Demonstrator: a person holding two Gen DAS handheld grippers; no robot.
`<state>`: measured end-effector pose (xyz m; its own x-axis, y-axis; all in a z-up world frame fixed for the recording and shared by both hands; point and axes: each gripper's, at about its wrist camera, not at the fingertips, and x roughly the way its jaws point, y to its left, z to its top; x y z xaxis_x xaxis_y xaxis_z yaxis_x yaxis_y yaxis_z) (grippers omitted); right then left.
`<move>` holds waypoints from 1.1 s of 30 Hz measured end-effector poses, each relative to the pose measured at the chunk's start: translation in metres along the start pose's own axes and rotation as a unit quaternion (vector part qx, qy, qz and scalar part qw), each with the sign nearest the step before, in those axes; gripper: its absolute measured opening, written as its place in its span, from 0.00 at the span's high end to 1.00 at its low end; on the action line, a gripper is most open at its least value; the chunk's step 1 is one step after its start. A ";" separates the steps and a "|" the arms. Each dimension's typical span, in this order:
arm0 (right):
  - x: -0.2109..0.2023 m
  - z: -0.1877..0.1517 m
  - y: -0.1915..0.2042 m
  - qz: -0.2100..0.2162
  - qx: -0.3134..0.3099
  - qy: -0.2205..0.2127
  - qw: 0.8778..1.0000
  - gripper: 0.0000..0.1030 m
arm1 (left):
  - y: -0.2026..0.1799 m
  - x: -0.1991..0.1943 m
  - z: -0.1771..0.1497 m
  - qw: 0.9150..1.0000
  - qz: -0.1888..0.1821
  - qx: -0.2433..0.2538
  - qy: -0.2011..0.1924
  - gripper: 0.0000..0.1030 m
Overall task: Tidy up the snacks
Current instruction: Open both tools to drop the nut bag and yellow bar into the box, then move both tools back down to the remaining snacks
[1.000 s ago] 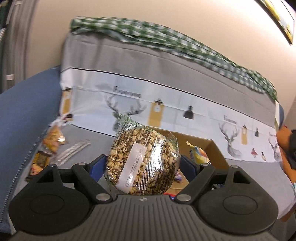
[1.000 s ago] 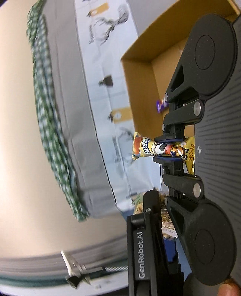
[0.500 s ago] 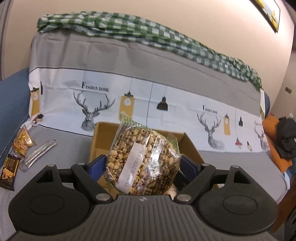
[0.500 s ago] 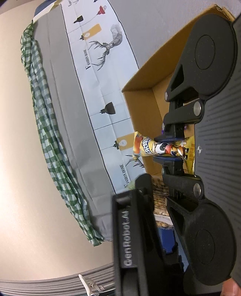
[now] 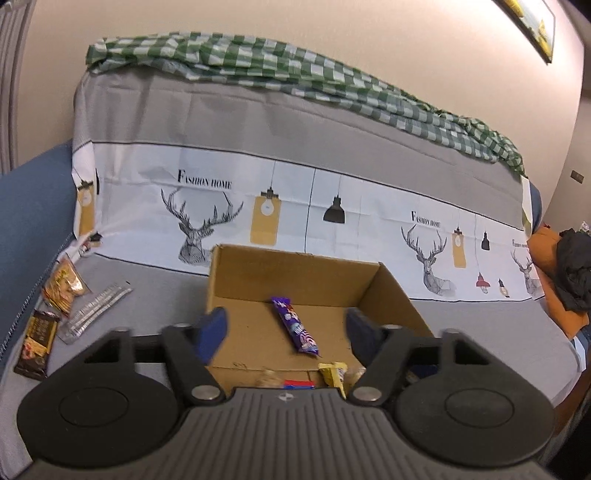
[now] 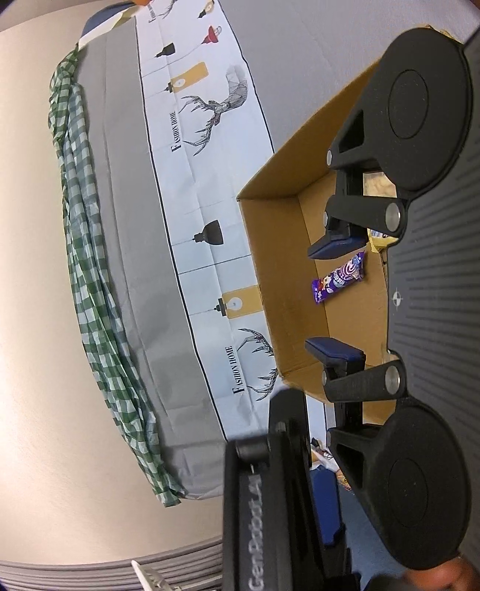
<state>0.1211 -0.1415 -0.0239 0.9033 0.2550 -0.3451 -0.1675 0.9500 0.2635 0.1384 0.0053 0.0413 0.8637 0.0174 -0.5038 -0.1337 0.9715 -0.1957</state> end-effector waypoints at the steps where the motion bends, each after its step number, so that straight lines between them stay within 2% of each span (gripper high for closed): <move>1: 0.000 -0.001 0.001 -0.002 -0.003 0.001 1.000 0.52 | 0.006 -0.003 -0.001 1.000 0.000 0.002 -0.004 0.44; 2: 0.000 -0.002 0.002 -0.004 -0.007 0.001 1.000 0.52 | 0.014 -0.007 -0.001 1.000 0.000 0.004 -0.010 0.53; 5: 0.001 -0.008 0.008 -0.008 -0.020 0.004 1.000 0.52 | 0.044 -0.022 0.001 1.000 0.001 0.002 -0.028 0.66; 8: 0.000 -0.015 0.017 -0.004 -0.039 0.003 0.999 0.52 | 0.088 -0.039 0.004 0.999 0.011 -0.018 -0.047 0.66; 11: -0.005 -0.022 0.029 0.009 -0.064 -0.002 0.998 0.52 | 0.137 -0.050 0.001 0.996 0.045 -0.048 -0.056 0.66; 15: -0.009 -0.033 0.046 0.033 -0.091 0.000 0.995 0.52 | 0.195 -0.051 -0.022 0.992 0.086 -0.089 -0.038 0.66; 17: -0.013 -0.040 0.057 0.047 -0.107 0.001 0.993 0.57 | 0.214 -0.048 -0.041 0.991 0.093 -0.098 -0.019 0.66; 20: -0.021 -0.049 0.073 0.071 -0.134 -0.007 0.988 0.70 | 0.232 -0.042 -0.077 0.990 0.101 -0.102 0.003 0.66; 21: -0.025 -0.053 0.080 0.086 -0.146 -0.010 0.986 0.71 | 0.239 -0.039 -0.082 0.987 0.102 -0.120 0.017 0.68; 22: -0.028 -0.056 0.086 0.099 -0.154 -0.013 0.983 0.74 | 0.245 -0.040 -0.080 0.987 0.094 -0.132 0.014 0.69; 24: -0.036 -0.065 0.099 0.129 -0.173 -0.015 0.976 0.75 | 0.250 -0.046 -0.075 0.987 0.078 -0.138 -0.015 0.69; 28: -0.050 -0.083 0.131 0.182 -0.217 -0.006 0.959 0.75 | 0.257 -0.045 -0.080 0.985 0.070 -0.160 -0.008 0.69; 33: -0.047 -0.106 0.171 0.232 -0.251 0.052 0.938 0.75 | 0.260 -0.056 -0.079 0.983 0.047 -0.172 -0.038 0.69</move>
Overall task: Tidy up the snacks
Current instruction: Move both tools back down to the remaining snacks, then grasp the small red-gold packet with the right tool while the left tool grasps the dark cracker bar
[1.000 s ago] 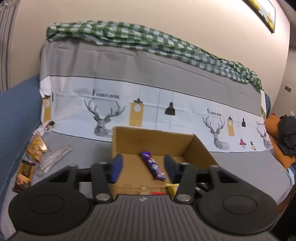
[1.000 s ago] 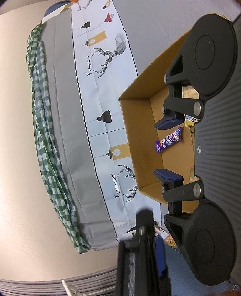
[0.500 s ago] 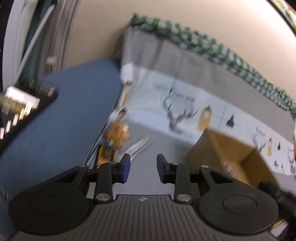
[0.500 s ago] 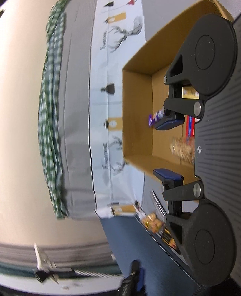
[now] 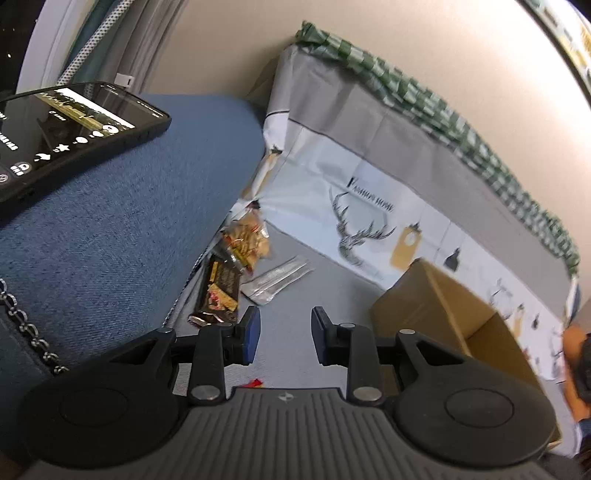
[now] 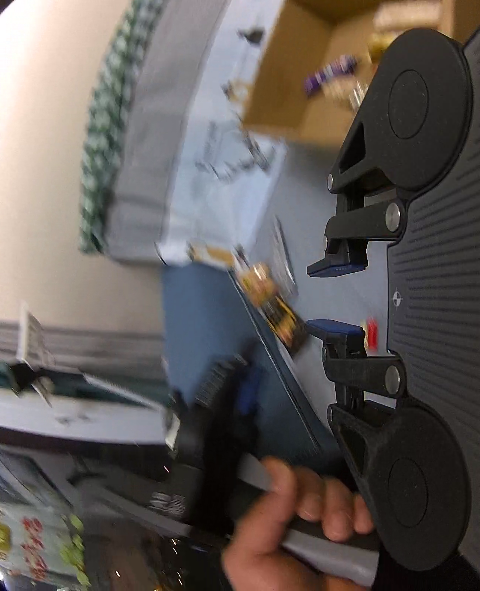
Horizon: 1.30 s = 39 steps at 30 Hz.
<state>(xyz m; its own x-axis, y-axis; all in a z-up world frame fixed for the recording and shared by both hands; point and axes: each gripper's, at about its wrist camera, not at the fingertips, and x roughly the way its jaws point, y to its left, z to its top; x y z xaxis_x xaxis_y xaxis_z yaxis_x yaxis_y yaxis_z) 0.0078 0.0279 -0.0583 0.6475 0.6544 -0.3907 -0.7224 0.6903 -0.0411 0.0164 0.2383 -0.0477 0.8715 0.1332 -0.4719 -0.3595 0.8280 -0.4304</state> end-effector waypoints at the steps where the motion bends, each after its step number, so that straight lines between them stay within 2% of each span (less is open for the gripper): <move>1: 0.005 0.001 0.004 0.004 -0.002 0.007 1.000 0.75 | 0.001 -0.002 0.000 1.000 -0.003 -0.002 -0.004 0.69; 7: 0.049 0.004 0.024 0.001 -0.015 0.051 0.999 0.73 | 0.009 -0.008 0.003 1.000 -0.015 -0.016 -0.007 0.69; 14: 0.116 -0.001 0.032 0.004 -0.019 0.128 0.992 0.54 | 0.014 -0.008 0.004 1.000 -0.020 -0.024 -0.002 0.68; 16: 0.131 -0.007 0.036 0.003 -0.031 0.151 0.988 0.56 | 0.013 -0.007 0.004 1.000 -0.017 -0.019 -0.001 0.68; 17: 0.136 -0.011 0.038 -0.002 -0.039 0.161 0.986 0.68 | 0.012 -0.007 0.004 1.000 -0.015 -0.016 0.001 0.68; 18: 0.140 -0.013 0.037 -0.002 -0.040 0.170 0.985 0.75 | 0.011 -0.006 0.004 1.000 -0.013 -0.014 0.002 0.68; 20: 0.137 -0.012 0.030 0.015 -0.012 0.176 0.984 0.82 | 0.010 -0.004 0.004 1.000 -0.008 -0.010 0.004 0.67; 22: 0.131 -0.005 0.024 0.025 0.005 0.191 0.981 0.82 | 0.008 -0.001 0.003 1.000 0.000 -0.005 0.009 0.67; 25: 0.102 0.011 0.016 0.017 -0.010 0.185 0.983 0.82 | 0.002 0.010 0.002 0.999 0.019 0.008 0.024 0.67; 29: 0.075 0.014 0.006 -0.005 -0.012 0.179 0.984 0.82 | -0.007 0.041 0.003 0.997 0.059 0.048 0.023 0.61; 32: 0.072 0.002 -0.005 -0.025 0.016 0.167 0.986 0.82 | -0.018 0.073 0.000 0.988 0.111 0.106 0.019 0.58; 35: 0.076 -0.015 -0.014 -0.024 0.050 0.177 0.983 0.82 | -0.030 0.103 -0.009 0.971 0.169 0.169 0.017 0.49; 39: 0.087 -0.022 -0.018 -0.019 0.065 0.191 0.979 0.82 | -0.037 0.134 -0.022 0.948 0.224 0.225 0.024 0.38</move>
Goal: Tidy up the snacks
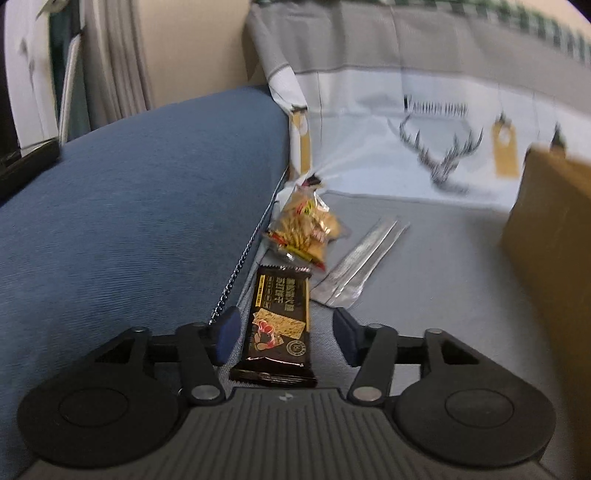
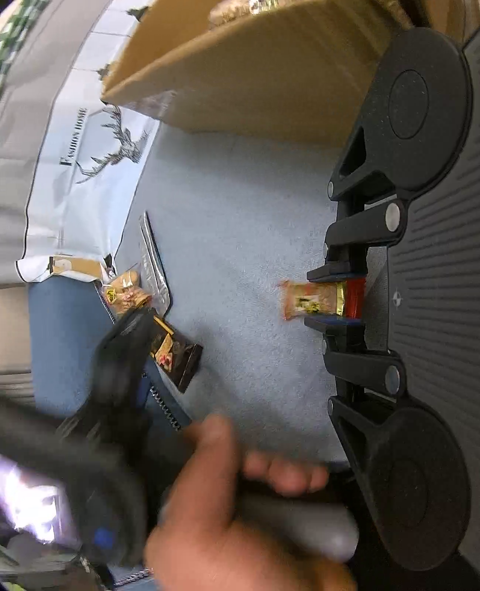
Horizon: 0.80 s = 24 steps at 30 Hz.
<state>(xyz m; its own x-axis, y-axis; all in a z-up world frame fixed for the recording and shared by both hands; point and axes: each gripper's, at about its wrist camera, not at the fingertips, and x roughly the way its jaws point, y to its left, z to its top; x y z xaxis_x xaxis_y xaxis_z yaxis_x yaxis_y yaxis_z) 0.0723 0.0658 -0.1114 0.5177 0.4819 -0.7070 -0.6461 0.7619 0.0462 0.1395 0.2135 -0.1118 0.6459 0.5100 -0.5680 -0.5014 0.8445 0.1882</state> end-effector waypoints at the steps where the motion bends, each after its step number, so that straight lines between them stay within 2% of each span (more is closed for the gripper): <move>1: 0.001 0.001 0.000 -0.001 -0.004 -0.001 1.000 0.82 | -0.005 0.005 -0.002 1.000 0.011 0.014 0.001 0.34; 2: 0.003 0.001 0.000 -0.007 -0.011 -0.003 1.000 0.82 | -0.010 0.008 -0.004 1.000 0.016 0.020 -0.003 0.30; 5: 0.011 -0.001 -0.003 -0.018 -0.006 0.011 1.000 0.80 | -0.016 0.016 -0.006 0.999 0.037 0.041 0.002 0.29; 9: 0.017 0.000 -0.007 -0.015 -0.001 0.015 1.000 0.79 | -0.012 0.022 -0.006 0.999 0.026 0.032 0.018 0.31; 11: 0.017 0.000 -0.008 -0.014 0.004 0.015 1.000 0.79 | -0.009 0.024 -0.006 0.999 0.022 0.021 0.029 0.42; 13: 0.019 0.001 -0.010 -0.013 0.008 0.015 1.000 0.79 | -0.001 0.026 -0.005 0.999 0.014 -0.002 0.041 0.58; 19: 0.017 -0.002 -0.012 -0.009 0.012 0.011 1.000 0.81 | 0.020 0.007 0.002 0.996 -0.038 -0.058 0.054 0.58; 24: 0.013 -0.002 -0.017 -0.009 0.023 0.005 1.000 0.82 | 0.038 -0.028 -0.001 0.984 -0.114 -0.098 0.099 0.58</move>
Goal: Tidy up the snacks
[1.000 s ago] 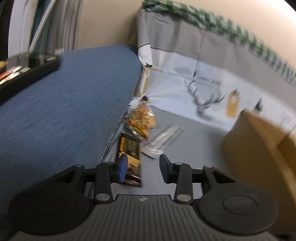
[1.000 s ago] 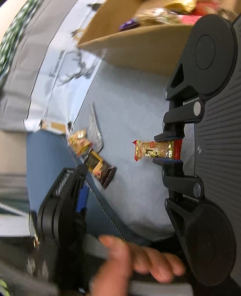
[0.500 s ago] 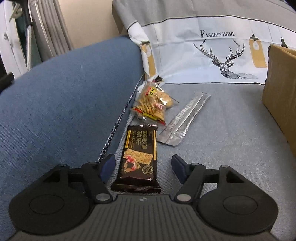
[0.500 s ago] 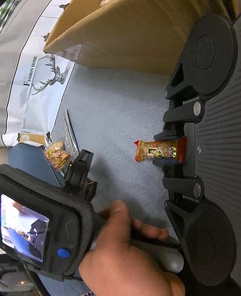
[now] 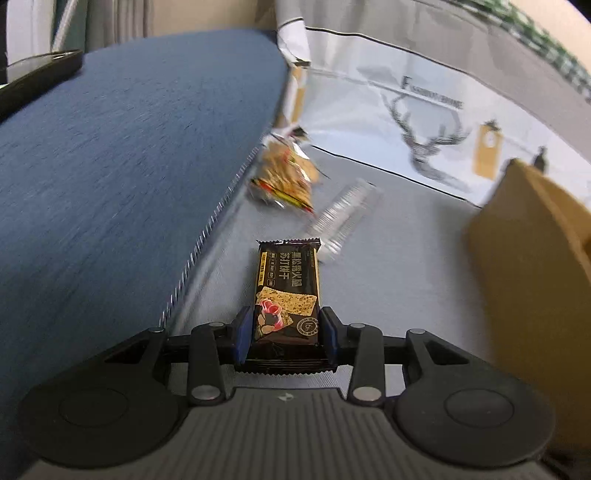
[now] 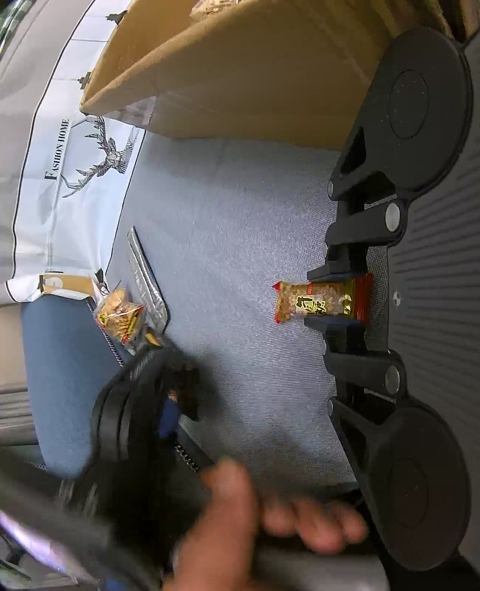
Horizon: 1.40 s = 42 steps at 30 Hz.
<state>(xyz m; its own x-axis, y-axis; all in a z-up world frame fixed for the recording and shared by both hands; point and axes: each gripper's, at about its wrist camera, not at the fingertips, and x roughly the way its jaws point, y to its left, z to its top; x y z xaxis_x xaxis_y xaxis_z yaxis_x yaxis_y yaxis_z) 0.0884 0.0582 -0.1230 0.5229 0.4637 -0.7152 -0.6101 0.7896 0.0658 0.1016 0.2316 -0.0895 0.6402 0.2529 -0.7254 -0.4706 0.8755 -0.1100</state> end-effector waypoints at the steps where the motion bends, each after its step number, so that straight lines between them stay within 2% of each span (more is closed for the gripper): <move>1: -0.002 0.000 0.000 0.000 -0.001 -0.002 1.000 0.82 | 0.001 -0.006 -0.002 1.000 -0.012 0.000 0.012 0.58; 4: -0.008 -0.002 0.001 -0.002 -0.005 -0.009 1.000 0.82 | 0.004 -0.021 -0.014 0.997 -0.051 -0.002 0.062 0.58; 8: -0.015 -0.003 0.004 -0.005 -0.011 -0.011 1.000 0.82 | 0.010 -0.031 -0.025 0.994 -0.065 -0.014 0.091 0.58; 12: -0.015 -0.006 0.001 -0.002 -0.002 0.000 1.000 0.81 | 0.015 -0.015 -0.027 0.988 -0.076 -0.040 0.129 0.50; 14: -0.014 -0.008 -0.001 -0.001 0.002 0.001 1.000 0.80 | 0.013 -0.013 -0.027 0.989 -0.064 -0.040 0.129 0.50; 21: -0.015 -0.012 0.000 0.008 -0.012 -0.002 1.000 0.77 | -0.003 -0.016 -0.031 0.992 -0.042 0.010 0.123 0.43; 28: -0.011 -0.010 -0.002 0.011 -0.004 -0.003 1.000 0.68 | -0.006 -0.011 -0.032 0.991 -0.033 0.016 0.126 0.43; 34: -0.009 -0.009 -0.001 0.011 -0.003 -0.006 1.000 0.67 | -0.010 -0.007 -0.032 0.991 -0.028 0.023 0.129 0.43; 37: -0.009 -0.011 -0.001 0.012 -0.006 -0.007 1.000 0.68 | -0.012 -0.006 -0.032 0.991 -0.026 0.025 0.128 0.41; 40: -0.009 -0.012 -0.002 0.013 -0.010 -0.007 1.000 0.80 | -0.013 -0.005 -0.032 0.991 -0.024 0.026 0.127 0.41; 42: -0.010 -0.011 -0.002 0.013 -0.009 -0.009 1.000 0.82 | -0.013 -0.005 -0.033 0.991 -0.023 0.026 0.126 0.41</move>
<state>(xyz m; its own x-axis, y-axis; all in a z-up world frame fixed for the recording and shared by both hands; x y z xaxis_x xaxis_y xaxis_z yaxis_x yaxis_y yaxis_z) 0.0776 0.0478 -0.1242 0.5180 0.4907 -0.7006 -0.6338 0.7703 0.0708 0.0847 0.2052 -0.1063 0.4846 0.1077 -0.8681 -0.4090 0.9051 -0.1160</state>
